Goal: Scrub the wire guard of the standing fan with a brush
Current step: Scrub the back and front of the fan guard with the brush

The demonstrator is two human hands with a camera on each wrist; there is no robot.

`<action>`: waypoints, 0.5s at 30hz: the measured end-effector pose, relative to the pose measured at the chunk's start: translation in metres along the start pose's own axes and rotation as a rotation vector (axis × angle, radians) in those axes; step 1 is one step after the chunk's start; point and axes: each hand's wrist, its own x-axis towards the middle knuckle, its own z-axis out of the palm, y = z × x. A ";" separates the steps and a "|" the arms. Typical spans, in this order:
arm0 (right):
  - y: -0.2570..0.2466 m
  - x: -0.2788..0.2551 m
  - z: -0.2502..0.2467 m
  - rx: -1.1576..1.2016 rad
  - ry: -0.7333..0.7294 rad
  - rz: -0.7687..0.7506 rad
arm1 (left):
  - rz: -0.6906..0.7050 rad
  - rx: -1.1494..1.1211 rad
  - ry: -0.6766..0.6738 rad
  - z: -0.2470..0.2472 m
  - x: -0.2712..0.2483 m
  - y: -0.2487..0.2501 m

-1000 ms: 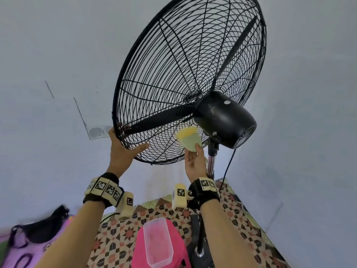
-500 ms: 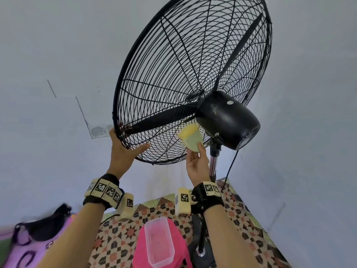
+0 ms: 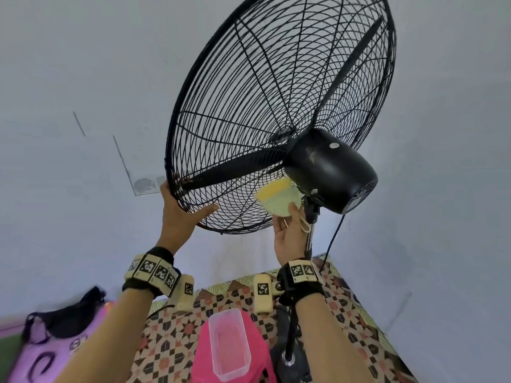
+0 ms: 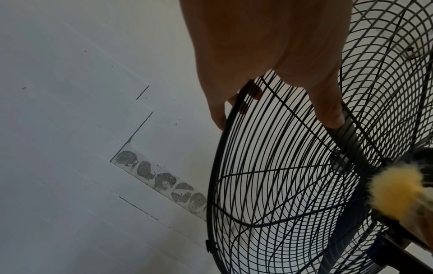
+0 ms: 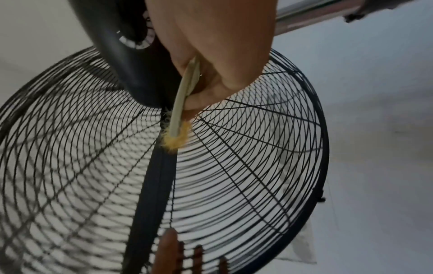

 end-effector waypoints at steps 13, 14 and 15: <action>-0.018 -0.009 0.006 -0.893 -0.044 -0.634 | -0.001 -0.007 -0.003 0.004 0.002 0.001; -0.013 -0.010 0.009 -0.912 -0.034 -0.663 | -0.002 -0.007 -0.004 0.004 0.002 0.001; -0.009 -0.012 0.012 -0.925 -0.027 -0.681 | -0.002 -0.008 -0.003 0.003 0.003 0.001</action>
